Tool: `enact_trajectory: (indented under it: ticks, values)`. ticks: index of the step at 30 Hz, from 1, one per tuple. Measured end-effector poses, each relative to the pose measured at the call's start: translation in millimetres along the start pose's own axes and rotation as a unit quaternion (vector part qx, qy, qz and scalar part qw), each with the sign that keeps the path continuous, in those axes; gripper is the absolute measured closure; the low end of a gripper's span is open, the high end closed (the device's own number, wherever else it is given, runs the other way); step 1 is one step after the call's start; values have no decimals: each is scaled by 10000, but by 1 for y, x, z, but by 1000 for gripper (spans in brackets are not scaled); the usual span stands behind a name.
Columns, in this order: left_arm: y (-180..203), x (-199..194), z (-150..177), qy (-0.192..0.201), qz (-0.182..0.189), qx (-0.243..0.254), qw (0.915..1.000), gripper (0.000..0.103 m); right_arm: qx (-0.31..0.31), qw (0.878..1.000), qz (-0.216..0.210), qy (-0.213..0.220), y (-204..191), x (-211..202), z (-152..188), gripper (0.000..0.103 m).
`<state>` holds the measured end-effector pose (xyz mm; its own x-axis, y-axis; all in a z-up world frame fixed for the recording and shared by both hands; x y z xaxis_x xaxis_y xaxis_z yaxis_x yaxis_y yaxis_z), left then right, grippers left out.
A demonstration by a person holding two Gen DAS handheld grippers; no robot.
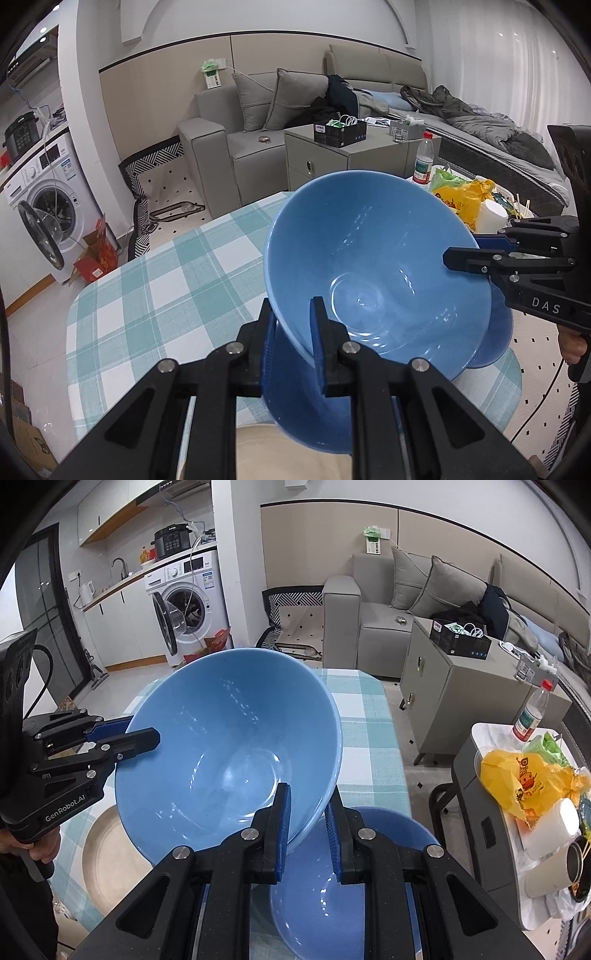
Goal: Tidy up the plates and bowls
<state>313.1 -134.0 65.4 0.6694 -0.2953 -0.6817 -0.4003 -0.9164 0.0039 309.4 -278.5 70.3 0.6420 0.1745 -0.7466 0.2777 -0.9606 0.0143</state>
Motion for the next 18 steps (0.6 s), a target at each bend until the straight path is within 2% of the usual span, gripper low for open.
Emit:
enact_trajectory:
  ticks: [18]
  values:
    - [-15, 4, 44, -261, -18, -179, 9995, 86, -181, 9992, -190, -300, -27, 27, 24, 85]
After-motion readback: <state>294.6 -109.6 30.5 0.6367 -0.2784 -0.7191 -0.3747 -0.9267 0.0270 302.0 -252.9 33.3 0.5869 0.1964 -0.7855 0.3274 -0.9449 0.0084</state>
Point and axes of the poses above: each gripper's, at about its wrist camera, not at the fingertips, and x roughly the way its jaws point, y to its right, z to its underside, the point moved 7 cm from there along x, roughly the way its jaws point, and after that the axes turned 3 degrees about -x, right-handed, at the moved point
